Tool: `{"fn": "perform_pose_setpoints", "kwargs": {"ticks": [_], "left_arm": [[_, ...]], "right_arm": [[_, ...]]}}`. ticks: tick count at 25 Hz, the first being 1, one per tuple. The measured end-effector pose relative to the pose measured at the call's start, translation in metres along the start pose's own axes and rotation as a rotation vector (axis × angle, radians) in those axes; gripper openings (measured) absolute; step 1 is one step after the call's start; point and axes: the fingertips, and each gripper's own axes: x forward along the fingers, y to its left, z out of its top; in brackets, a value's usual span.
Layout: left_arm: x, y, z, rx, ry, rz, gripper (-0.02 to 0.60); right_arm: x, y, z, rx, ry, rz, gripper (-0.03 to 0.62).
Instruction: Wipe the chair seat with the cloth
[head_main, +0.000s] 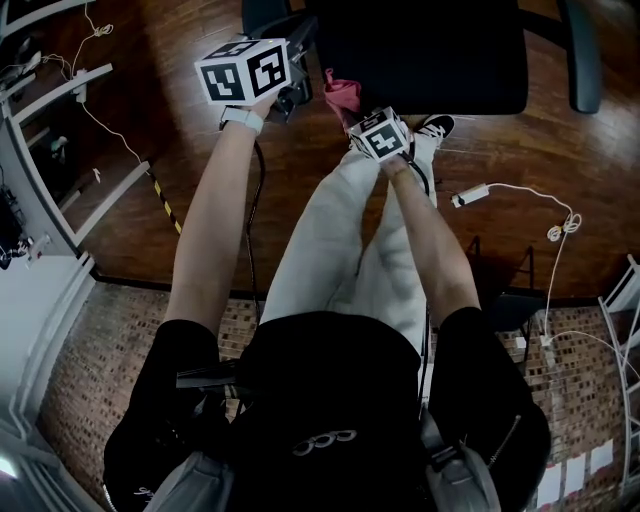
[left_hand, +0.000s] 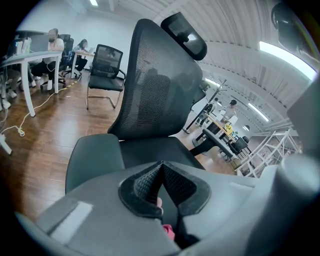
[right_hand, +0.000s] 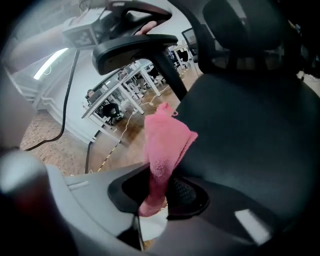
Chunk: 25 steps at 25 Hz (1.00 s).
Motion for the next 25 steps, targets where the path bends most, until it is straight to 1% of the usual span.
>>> {"fn": "perform_pose_setpoints", "kwargs": {"ticks": [5,9,12,16,19,22,25], "left_arm": [[0.0,0.003,-0.003,0.003,0.007,0.014,-0.006],[0.001,0.004,-0.001,0.013,0.005,0.026,-0.006],[-0.001,0.003,0.005,0.033,-0.012,0.037,-0.006],[-0.002,0.006,0.003,0.036,-0.005,0.047,-0.006],[-0.002,0.005,0.004,0.042,-0.007,0.052,-0.006],[-0.003,0.007,0.005,0.051,-0.008,0.064,-0.006],[-0.004,0.008,0.005,0.052,-0.008,0.071,-0.006]], "right_arm": [[-0.034,-0.053,-0.041,0.051,-0.004,-0.047,0.071],[-0.074,-0.111,-0.079,0.099,0.015,-0.132,0.072],[-0.11,-0.155,-0.108,0.141,0.039,-0.218,0.075],[-0.163,-0.214,-0.145,0.214,0.063,-0.385,0.078],[-0.205,-0.258,-0.167,0.292,0.062,-0.523,0.078],[-0.245,-0.296,-0.18,0.381,0.045,-0.664,0.078],[-0.284,-0.322,-0.19,0.474,0.03,-0.821,0.077]]}}
